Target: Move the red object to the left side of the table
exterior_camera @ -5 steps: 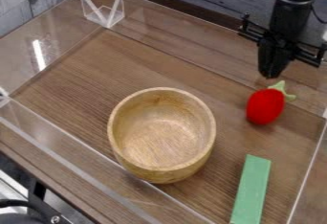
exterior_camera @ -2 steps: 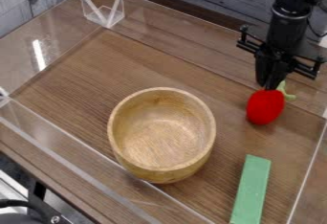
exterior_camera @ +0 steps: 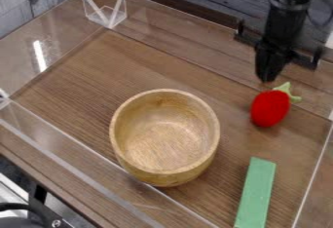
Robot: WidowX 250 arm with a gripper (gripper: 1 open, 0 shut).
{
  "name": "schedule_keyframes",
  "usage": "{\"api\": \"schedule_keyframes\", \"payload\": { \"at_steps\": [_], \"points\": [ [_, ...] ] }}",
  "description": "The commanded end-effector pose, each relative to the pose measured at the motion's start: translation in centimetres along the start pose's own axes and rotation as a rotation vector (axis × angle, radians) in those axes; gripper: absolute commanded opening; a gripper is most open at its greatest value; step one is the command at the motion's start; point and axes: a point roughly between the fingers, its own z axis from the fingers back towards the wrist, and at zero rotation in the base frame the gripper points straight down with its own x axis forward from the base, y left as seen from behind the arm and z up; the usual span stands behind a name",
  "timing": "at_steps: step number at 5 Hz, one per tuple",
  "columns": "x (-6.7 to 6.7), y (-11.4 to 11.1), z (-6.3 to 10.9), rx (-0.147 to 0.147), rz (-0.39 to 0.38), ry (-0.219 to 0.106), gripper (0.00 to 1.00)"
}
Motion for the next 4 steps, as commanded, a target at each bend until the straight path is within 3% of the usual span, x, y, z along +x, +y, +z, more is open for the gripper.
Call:
{"api": "schedule_keyframes", "payload": {
  "at_steps": [1, 2, 3, 4],
  "points": [
    [0.5, -0.2, 1.8, -0.016, 0.000, -0.062, 0.00],
    [0.2, -0.5, 0.2, -0.022, -0.015, -0.037, 1.00],
    [-0.1, -0.8, -1.3, -0.026, -0.029, -0.016, 1.00],
    [0.0, -0.8, -1.4, -0.025, -0.024, -0.014, 0.00]
  ]
}}
